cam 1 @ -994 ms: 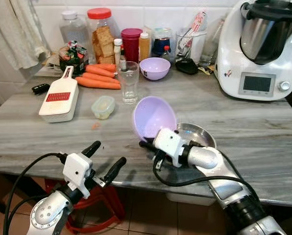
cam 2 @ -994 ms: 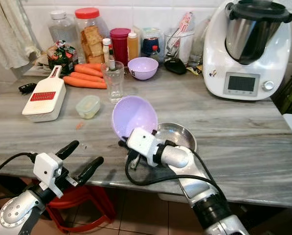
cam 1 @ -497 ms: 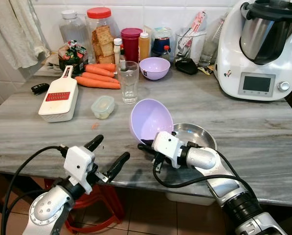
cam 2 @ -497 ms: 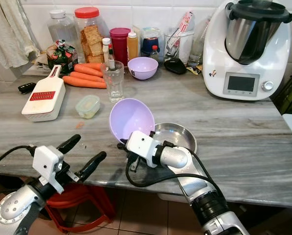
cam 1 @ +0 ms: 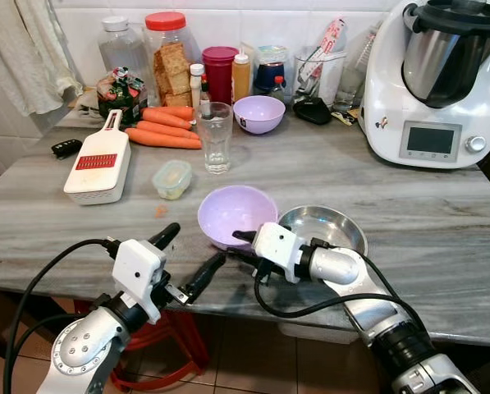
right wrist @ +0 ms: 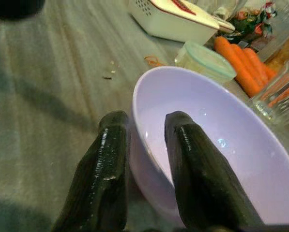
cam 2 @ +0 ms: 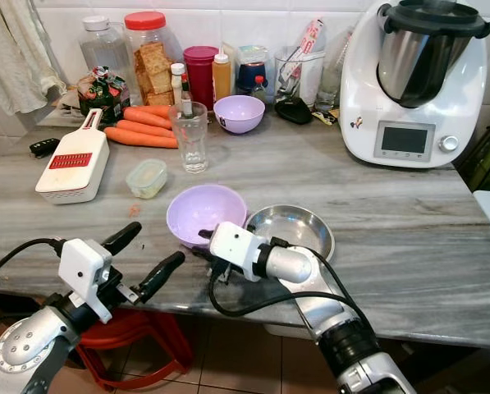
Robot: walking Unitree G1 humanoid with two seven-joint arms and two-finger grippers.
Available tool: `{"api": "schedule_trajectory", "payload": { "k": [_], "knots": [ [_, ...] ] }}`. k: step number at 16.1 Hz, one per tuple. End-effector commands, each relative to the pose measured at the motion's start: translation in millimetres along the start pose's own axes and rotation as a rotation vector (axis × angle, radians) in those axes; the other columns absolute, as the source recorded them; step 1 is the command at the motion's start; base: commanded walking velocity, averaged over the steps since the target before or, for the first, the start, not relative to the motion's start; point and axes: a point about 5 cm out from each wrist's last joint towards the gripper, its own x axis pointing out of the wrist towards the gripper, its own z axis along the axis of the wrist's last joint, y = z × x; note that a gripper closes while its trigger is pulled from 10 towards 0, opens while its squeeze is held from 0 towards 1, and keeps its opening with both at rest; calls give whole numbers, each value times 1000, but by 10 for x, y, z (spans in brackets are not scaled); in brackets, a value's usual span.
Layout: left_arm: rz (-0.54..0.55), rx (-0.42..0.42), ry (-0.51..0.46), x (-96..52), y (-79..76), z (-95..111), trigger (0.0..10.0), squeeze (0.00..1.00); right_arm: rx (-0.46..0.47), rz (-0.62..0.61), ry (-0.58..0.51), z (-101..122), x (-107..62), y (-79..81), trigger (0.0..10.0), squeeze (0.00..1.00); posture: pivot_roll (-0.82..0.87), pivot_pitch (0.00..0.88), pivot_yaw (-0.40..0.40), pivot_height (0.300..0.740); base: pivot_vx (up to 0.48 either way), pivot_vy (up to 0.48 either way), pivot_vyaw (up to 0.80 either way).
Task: Setting the table
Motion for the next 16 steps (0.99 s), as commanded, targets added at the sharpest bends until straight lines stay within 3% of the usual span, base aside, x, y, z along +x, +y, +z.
{"api": "schedule_trajectory", "payload": {
  "k": [1, 5, 7, 12, 16],
  "knots": [
    [1, 16, 2, 18, 23, 19, 10000, 0, -22, -10, -2, 28, 6, -48, 10000, 910, 9, 0, 19, 740, 0, 0, 0],
    [96, 47, 16, 113, 240, -65, 10000, 0, -40, -93, -36, 111, -37, -164, 10000, 898, 7, 0, 10, 740, 0, 0, 0],
    [159, 44, 29, 171, 430, -257, 10000, 0, -32, -190, -84, 219, -105, -282, 10000, 902, -1, 0, 14, 740, 0, 0, 0],
    [242, 47, 0, 229, 690, -321, 10000, 0, 20, -394, -161, 351, -284, -414, 10000, 910, -11, 0, 24, 740, 0, 0, 0],
    [289, 75, -118, 220, 828, -111, 10000, 0, 11, -752, -130, 333, -737, -422, 10000, 902, -10, 0, 17, 740, 0, 0, 0]
  ]
}}
